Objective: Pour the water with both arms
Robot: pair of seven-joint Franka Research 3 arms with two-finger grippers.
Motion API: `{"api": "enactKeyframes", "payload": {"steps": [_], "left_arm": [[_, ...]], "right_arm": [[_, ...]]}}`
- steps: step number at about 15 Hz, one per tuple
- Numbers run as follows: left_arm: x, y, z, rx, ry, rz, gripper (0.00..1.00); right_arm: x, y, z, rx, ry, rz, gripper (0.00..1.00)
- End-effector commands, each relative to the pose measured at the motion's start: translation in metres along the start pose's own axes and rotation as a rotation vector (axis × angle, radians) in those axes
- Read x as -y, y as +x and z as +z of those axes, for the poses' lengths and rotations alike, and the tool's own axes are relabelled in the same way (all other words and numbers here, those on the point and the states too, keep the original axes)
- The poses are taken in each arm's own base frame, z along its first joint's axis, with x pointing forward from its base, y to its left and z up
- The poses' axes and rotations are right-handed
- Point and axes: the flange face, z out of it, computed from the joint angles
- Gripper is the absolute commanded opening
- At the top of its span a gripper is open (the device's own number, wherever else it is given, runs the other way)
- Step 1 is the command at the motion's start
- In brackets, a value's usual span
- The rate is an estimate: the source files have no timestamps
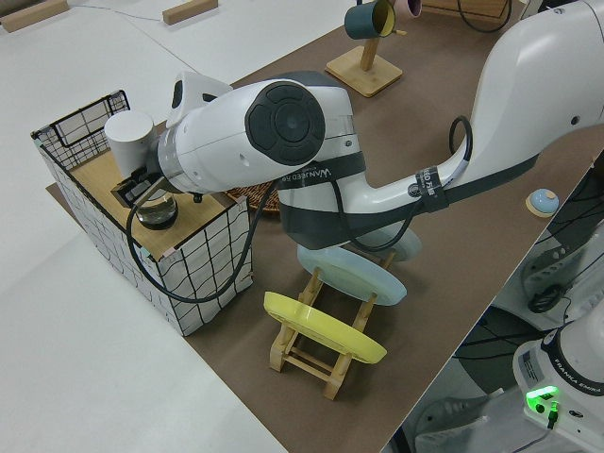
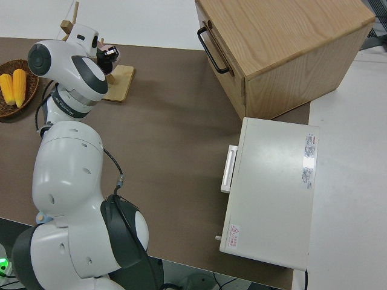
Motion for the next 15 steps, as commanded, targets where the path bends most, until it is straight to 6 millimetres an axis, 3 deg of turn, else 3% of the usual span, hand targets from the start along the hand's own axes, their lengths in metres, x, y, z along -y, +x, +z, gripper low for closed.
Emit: {"api": "enactKeyframes", "payload": {"steps": [1, 15], "left_arm": [[0.008, 0.011, -0.017, -0.043, 0.016, -0.022, 0.02], [0.007, 0.025, -0.04, -0.08, 0.011, -0.069, 0.02]], "right_arm": [[-0.014, -0.001, 0.007, -0.006, -0.006, -0.022, 0.0], [-0.029, 0.006, -0.009, 0.01, -0.022, 0.02, 0.0]]}}
